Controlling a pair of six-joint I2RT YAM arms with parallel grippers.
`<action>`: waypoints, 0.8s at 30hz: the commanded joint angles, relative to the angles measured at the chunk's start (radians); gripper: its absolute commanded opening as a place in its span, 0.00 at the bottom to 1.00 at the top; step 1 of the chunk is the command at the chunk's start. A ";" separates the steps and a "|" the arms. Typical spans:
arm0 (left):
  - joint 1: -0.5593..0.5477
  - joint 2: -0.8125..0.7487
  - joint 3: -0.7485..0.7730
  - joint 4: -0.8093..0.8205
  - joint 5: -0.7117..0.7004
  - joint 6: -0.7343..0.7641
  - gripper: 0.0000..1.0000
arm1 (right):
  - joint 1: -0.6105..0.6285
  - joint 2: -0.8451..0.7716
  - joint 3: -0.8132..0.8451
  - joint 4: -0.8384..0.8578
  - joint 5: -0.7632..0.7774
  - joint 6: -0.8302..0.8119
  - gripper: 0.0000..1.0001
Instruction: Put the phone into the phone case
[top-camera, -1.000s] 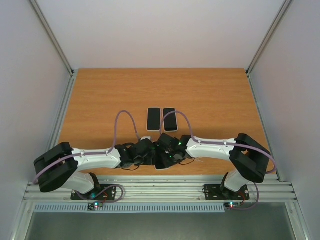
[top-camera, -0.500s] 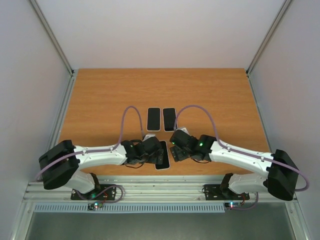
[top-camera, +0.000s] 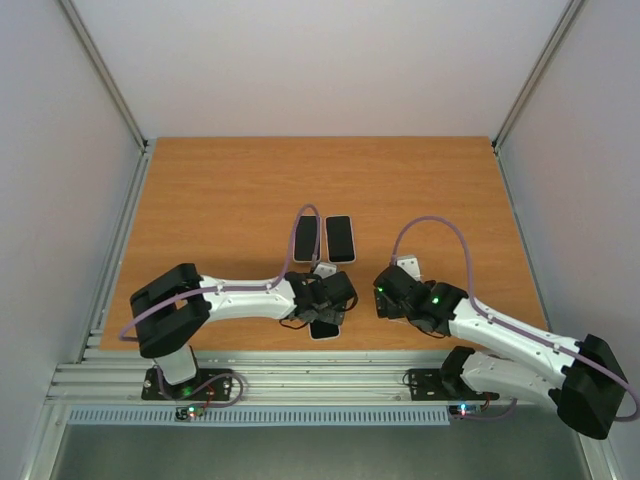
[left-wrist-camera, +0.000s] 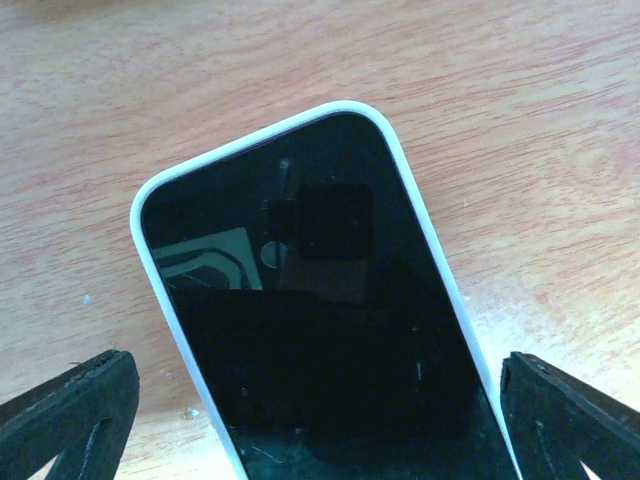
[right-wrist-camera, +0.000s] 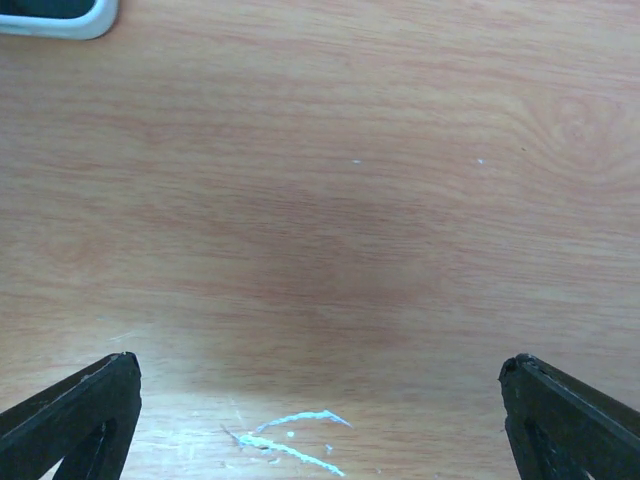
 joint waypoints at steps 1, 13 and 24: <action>-0.025 0.056 0.064 -0.068 -0.077 0.009 0.99 | -0.024 -0.089 -0.069 0.085 0.068 0.045 0.99; -0.043 0.118 0.076 -0.109 -0.077 -0.029 0.99 | -0.029 -0.116 -0.114 0.112 0.067 0.044 0.99; -0.028 0.056 -0.025 -0.058 -0.023 -0.054 0.99 | -0.029 -0.111 -0.119 0.131 0.031 0.033 0.97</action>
